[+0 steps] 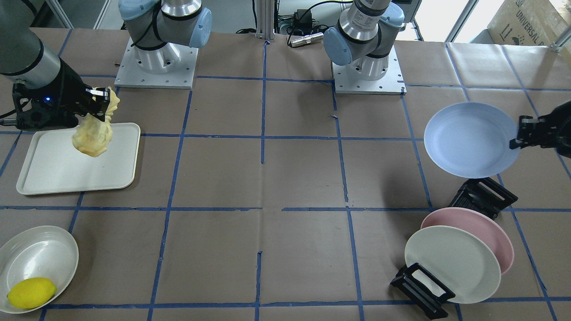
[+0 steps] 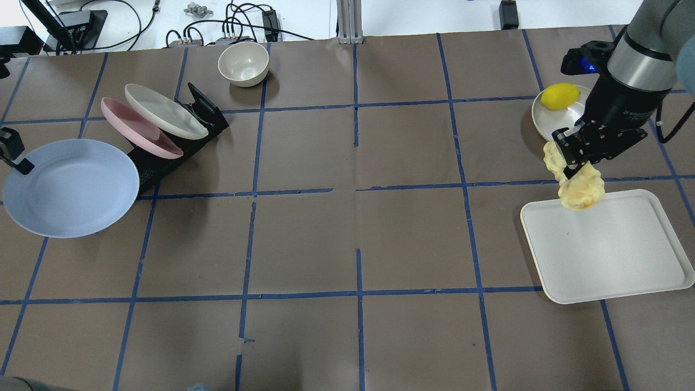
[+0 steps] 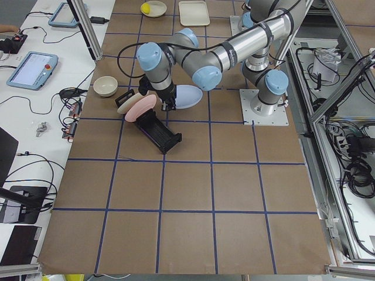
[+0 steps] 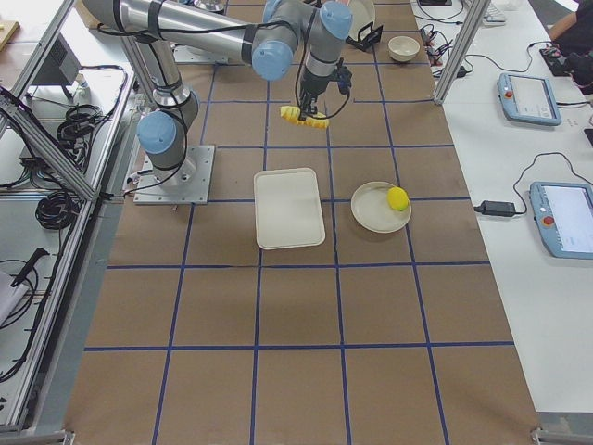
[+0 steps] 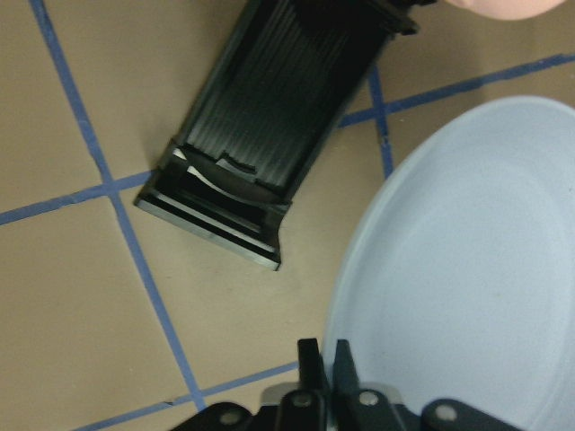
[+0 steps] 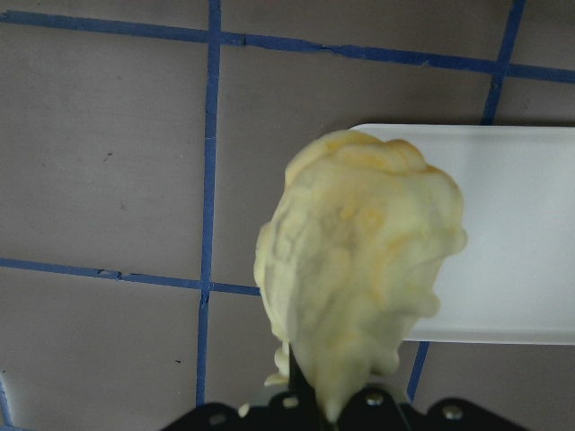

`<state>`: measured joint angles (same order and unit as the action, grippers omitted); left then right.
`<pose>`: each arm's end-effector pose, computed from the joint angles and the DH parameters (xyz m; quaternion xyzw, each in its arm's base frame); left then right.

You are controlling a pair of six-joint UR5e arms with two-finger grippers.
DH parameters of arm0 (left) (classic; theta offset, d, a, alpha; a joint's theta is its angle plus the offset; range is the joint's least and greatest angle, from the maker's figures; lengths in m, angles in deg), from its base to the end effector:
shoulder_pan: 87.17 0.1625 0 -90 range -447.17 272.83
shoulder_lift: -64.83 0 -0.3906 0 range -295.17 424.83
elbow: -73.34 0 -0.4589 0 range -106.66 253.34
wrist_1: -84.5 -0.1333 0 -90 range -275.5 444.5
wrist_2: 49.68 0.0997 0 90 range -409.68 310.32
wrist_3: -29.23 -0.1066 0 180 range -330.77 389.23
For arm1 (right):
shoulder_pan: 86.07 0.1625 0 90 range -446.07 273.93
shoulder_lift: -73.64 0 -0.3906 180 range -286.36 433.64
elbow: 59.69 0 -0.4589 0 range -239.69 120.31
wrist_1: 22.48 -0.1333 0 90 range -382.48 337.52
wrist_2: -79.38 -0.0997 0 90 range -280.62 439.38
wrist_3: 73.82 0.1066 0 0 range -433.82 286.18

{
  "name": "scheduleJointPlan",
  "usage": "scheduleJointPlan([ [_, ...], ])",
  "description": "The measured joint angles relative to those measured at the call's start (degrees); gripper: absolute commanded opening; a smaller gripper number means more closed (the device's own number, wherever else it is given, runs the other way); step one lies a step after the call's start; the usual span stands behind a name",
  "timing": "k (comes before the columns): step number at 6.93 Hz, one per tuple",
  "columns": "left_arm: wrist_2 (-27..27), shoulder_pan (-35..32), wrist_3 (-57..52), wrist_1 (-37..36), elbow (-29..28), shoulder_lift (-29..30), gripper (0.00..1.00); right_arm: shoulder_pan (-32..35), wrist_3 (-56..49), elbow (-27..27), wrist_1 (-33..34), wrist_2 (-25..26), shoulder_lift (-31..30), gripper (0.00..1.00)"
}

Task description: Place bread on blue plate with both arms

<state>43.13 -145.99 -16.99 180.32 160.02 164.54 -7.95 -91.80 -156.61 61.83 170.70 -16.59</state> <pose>0.1994 -0.5769 0.3713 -0.1327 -0.9851 -0.0982 0.0474 0.0192 -0.5444 0.3742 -0.0541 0.9926 0.1071 0.0167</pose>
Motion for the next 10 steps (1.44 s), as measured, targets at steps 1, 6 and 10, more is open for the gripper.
scheduleJointPlan([
  [1,-0.3,-5.2,4.9,-0.1,3.0,-3.0,0.03,2.6,3.2,0.2,-0.3,0.0,-0.9,0.07],
  [6,-16.9,-25.3,18.9,-13.3,12.5,0.1,0.03,10.3,11.2,0.2,-0.5,1.2,-2.2,0.09],
  [10,-19.6,-37.1,37.3,-36.3,15.8,11.3,0.03,10.4,11.4,0.0,-0.9,1.2,-1.7,0.09],
])
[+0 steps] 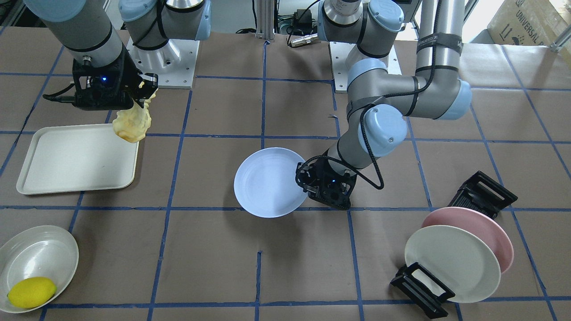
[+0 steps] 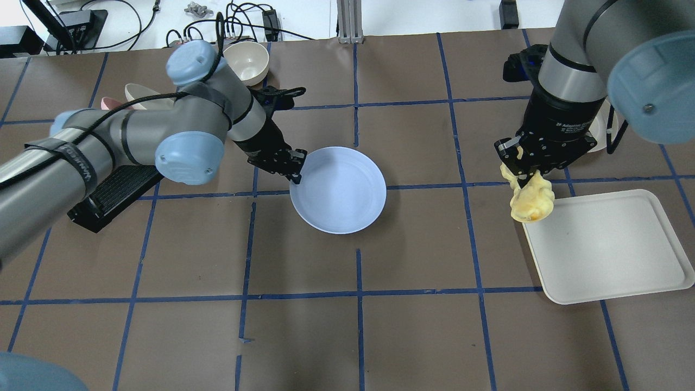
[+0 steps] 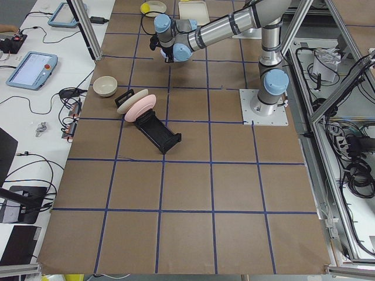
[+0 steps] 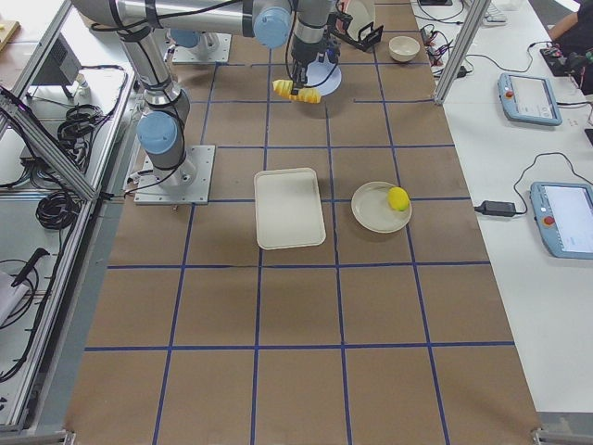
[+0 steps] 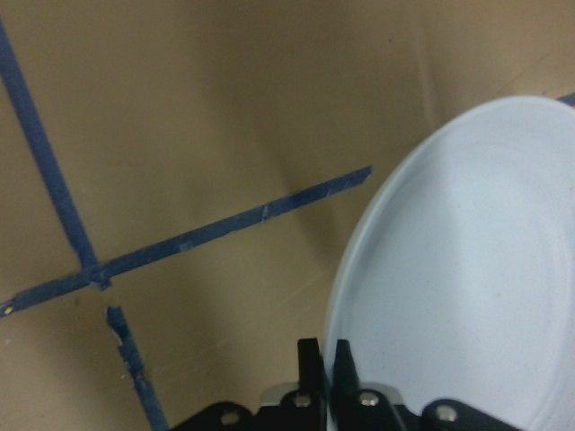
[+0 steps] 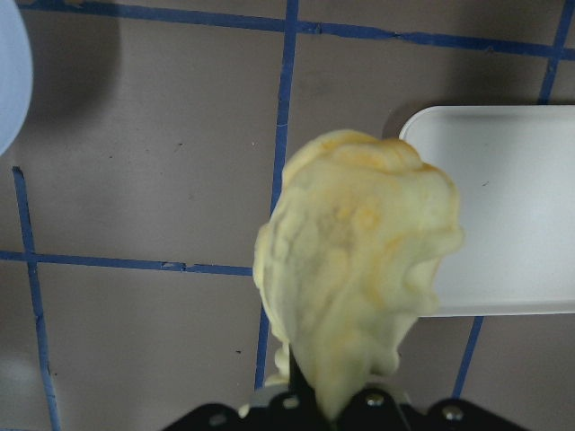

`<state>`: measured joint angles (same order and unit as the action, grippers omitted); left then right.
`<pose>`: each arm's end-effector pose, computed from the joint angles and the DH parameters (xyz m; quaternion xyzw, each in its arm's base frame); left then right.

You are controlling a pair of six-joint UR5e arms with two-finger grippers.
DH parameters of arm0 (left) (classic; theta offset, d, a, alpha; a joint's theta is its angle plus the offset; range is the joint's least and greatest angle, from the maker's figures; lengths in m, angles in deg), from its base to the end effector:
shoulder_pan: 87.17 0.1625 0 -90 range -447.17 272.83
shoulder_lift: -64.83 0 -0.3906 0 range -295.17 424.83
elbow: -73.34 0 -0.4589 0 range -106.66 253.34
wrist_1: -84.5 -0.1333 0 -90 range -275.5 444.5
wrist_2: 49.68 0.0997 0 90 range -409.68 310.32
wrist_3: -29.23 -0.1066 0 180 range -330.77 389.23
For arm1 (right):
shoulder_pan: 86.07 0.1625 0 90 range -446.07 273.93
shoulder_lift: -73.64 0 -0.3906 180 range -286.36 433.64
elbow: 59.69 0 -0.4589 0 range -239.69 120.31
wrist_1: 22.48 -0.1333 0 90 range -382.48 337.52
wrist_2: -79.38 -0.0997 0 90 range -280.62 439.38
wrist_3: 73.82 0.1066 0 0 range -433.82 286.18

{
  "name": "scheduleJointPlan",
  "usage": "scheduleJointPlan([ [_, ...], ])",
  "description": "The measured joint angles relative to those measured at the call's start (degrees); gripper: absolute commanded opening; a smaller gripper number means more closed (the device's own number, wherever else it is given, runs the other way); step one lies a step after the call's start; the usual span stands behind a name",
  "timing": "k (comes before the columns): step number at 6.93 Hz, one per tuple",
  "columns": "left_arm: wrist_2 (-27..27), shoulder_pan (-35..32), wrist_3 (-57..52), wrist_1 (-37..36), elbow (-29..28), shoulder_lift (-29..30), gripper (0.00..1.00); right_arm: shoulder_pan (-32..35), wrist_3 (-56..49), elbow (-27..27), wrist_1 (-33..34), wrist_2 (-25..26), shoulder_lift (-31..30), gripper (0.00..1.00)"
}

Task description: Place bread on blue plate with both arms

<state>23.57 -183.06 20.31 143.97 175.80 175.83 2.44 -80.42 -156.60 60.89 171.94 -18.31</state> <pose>-0.2265 -0.5971 0.1671 -0.1238 -0.9812 -0.0214 0.1462 0.1150 -0.5233 0.3888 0.0466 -0.9936 -0.1023 0.0150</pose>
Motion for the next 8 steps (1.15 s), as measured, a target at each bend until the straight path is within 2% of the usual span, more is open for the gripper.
scheduleJointPlan([
  [1,0.0,-1.3,1.6,-3.8,0.0,2.4,0.07,0.0,0.2,-0.1,-0.3,0.0,0.0,0.09],
  [2,-0.1,-1.9,2.3,-5.8,0.2,3.6,0.74,0.3,1.6,-0.3,-0.5,-0.3,0.2,0.09],
  [3,-0.1,-2.2,2.8,-6.7,0.3,4.1,1.0,1.8,4.0,-0.3,-0.1,-1.2,0.9,0.08],
  [6,0.3,-0.5,4.1,-5.7,-0.8,1.5,1.0,11.7,10.1,2.2,5.9,-4.9,8.0,0.08],
  [8,1.1,4.1,4.0,2.8,-2.4,-4.5,1.0,16.3,11.8,8.1,8.3,-7.6,16.0,0.08],
])
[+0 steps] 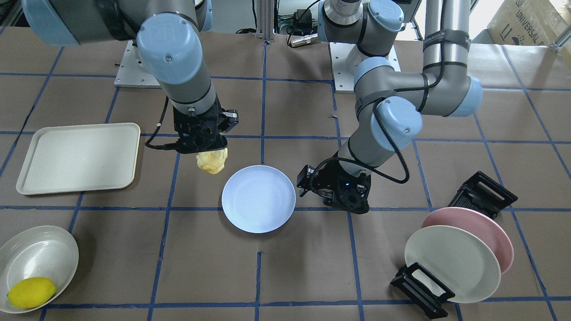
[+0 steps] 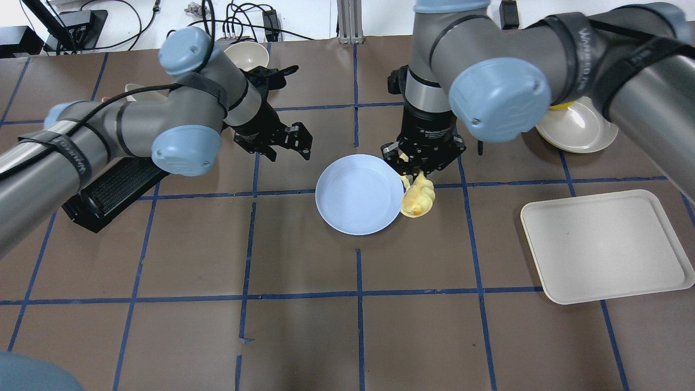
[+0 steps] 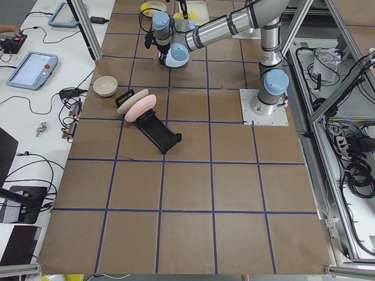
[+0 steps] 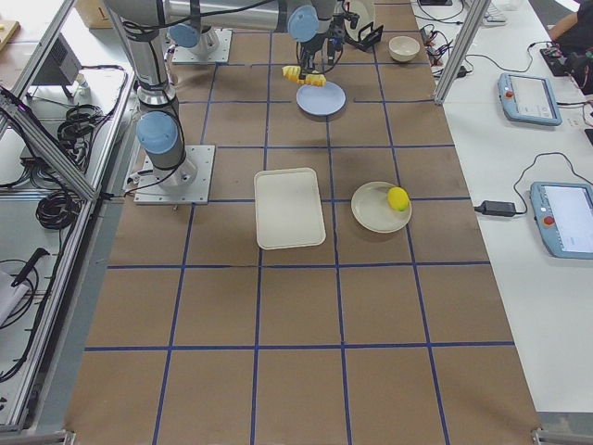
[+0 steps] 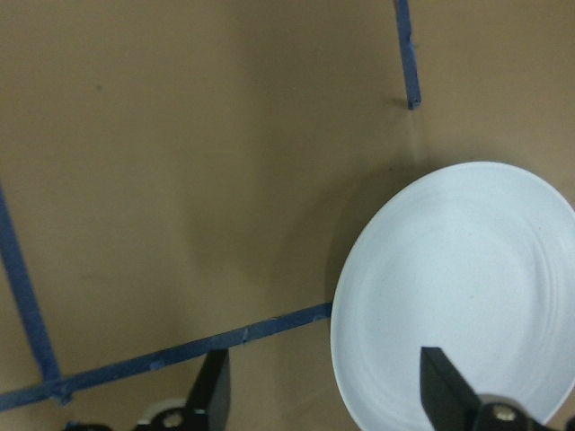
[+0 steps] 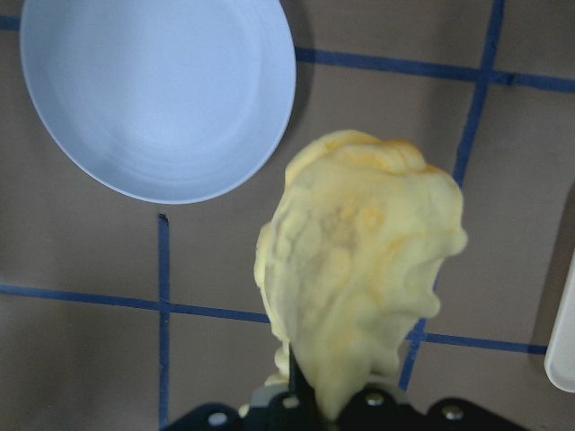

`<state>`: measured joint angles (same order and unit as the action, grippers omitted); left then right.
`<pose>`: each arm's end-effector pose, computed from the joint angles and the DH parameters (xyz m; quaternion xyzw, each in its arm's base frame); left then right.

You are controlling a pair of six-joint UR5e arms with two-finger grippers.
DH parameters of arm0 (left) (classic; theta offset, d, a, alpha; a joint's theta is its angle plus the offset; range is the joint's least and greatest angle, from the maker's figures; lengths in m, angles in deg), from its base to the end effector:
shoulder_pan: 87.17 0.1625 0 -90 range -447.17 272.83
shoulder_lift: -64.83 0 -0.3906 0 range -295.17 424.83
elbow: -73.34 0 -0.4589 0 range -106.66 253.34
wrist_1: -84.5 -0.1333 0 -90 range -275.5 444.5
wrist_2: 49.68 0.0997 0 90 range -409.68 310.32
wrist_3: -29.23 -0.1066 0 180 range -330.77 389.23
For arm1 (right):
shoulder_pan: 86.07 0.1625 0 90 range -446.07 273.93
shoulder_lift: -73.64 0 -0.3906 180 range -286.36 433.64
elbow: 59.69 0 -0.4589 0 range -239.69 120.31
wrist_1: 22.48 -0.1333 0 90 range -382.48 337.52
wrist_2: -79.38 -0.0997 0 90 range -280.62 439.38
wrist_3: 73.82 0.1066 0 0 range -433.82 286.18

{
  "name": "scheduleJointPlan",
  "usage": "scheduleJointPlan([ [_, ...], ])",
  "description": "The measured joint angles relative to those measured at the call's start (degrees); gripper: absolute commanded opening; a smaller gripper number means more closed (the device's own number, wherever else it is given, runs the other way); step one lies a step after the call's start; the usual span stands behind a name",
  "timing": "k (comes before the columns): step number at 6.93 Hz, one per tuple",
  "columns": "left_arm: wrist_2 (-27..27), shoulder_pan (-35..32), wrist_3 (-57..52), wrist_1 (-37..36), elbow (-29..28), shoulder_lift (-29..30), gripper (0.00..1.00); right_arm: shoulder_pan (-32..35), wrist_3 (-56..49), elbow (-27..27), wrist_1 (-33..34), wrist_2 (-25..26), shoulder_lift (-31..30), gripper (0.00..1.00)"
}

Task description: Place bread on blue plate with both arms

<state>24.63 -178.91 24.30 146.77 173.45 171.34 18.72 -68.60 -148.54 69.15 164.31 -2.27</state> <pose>-0.1810 -0.6177 0.2307 -0.0589 -0.9888 0.0134 0.1362 0.2961 -0.5623 0.3149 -0.0786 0.9911 0.1046 0.0262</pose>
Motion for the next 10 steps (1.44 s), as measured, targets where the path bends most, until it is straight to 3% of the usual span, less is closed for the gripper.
scheduleJointPlan([
  [3,9.1,3.5,-0.3,19.6,-5.4,-8.9,1.0,4.6,0.8,6.4,7.0,-0.7,12.1,0.1],
  [5,13.5,3.6,-0.3,29.3,-10.0,-12.1,1.0,5.0,0.9,6.3,11.3,-0.4,17.5,0.83],
  [6,15.2,3.6,-0.3,31.3,-10.8,-13.4,1.0,5.0,1.6,5.2,12.2,0.0,18.5,1.0],
  [8,17.3,3.6,-0.3,32.3,-12.0,-14.6,1.0,5.1,4.4,1.5,17.2,0.3,18.9,1.0],
  [10,17.3,3.7,0.1,31.9,-14.4,-14.7,1.0,4.8,4.5,2.6,19.0,0.3,17.0,1.0],
])
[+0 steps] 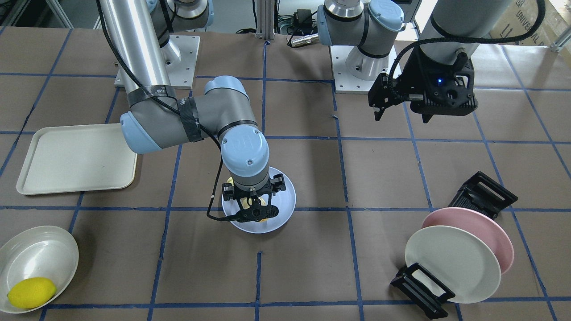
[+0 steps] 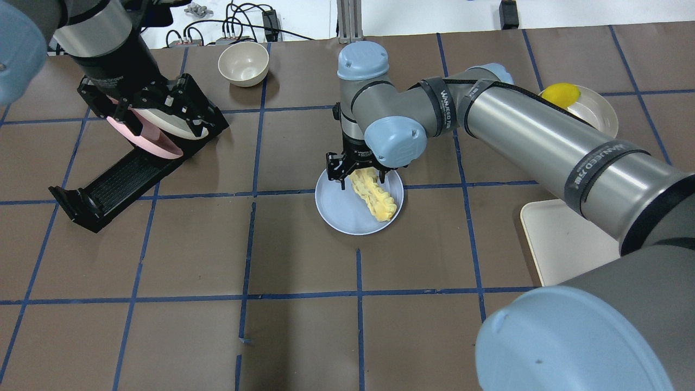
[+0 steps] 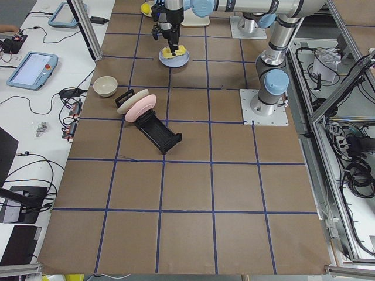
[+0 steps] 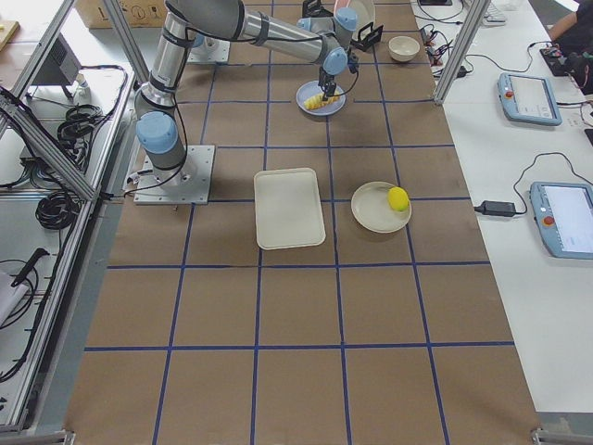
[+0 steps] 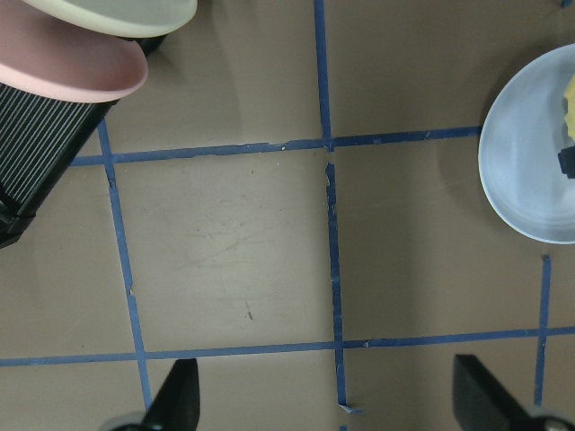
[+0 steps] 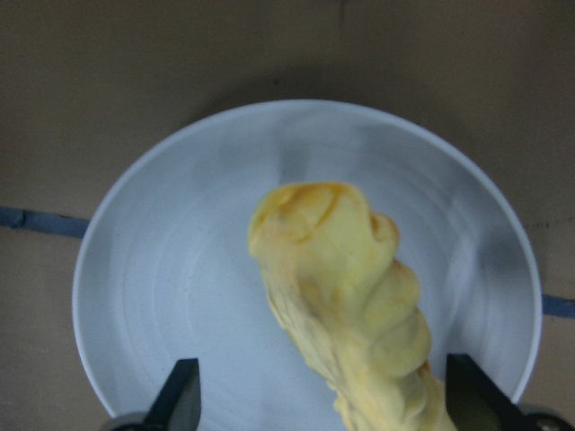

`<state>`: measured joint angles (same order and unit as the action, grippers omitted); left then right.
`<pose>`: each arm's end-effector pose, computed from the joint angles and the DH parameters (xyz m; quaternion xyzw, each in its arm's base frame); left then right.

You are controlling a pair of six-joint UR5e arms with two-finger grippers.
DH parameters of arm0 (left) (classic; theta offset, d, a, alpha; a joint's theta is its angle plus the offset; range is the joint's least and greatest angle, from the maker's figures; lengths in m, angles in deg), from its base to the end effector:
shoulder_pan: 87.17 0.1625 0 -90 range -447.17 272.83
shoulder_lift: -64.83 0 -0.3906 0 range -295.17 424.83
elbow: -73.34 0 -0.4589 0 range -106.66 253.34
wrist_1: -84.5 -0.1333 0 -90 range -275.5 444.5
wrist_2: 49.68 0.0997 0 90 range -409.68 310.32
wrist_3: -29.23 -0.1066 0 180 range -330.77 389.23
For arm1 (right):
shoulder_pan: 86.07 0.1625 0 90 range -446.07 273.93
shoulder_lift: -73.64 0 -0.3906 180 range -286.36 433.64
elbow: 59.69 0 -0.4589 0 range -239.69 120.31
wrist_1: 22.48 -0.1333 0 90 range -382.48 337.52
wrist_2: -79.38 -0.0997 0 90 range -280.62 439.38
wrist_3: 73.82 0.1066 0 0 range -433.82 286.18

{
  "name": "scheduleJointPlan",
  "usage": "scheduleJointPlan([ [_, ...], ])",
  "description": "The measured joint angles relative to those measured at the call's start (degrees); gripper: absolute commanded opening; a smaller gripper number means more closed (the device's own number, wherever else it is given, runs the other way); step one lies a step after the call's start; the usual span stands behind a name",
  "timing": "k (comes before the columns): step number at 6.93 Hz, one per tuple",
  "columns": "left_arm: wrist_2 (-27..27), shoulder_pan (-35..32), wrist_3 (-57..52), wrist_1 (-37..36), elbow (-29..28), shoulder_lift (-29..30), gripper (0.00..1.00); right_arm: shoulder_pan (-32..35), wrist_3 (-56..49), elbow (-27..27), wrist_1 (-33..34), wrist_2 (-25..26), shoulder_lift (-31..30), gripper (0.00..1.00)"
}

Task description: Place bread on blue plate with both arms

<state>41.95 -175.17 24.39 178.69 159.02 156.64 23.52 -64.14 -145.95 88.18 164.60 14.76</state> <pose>-0.1104 -0.5715 0.4636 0.0250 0.9995 0.0155 0.0133 0.3673 -0.6080 0.1687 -0.0837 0.9939 0.0672 0.0255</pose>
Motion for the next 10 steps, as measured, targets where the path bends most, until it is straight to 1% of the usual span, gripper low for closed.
scheduleJointPlan([
  [2,0.0,0.6,0.3,-2.3,-0.3,-0.1,1.0,-0.6,-0.4,2.4,-1.5,0.1,-1.3,1.0],
  [4,-1.3,0.8,0.4,-0.7,-1.3,0.6,1.0,-1.4,-2.3,4.8,-3.8,1.3,-2.9,1.0],
  [6,-2.4,1.0,0.4,0.0,-1.2,0.3,1.0,-4.7,-4.8,5.1,-6.9,1.1,-5.3,1.0],
  [8,-2.6,1.0,0.4,-0.2,-0.4,-0.2,1.0,-10.0,-7.3,5.1,-13.2,1.3,-11.3,1.0],
  [10,-2.6,1.0,0.5,0.0,-0.2,-0.4,1.0,-16.3,-10.2,5.0,-20.9,2.1,-17.9,1.0],
])
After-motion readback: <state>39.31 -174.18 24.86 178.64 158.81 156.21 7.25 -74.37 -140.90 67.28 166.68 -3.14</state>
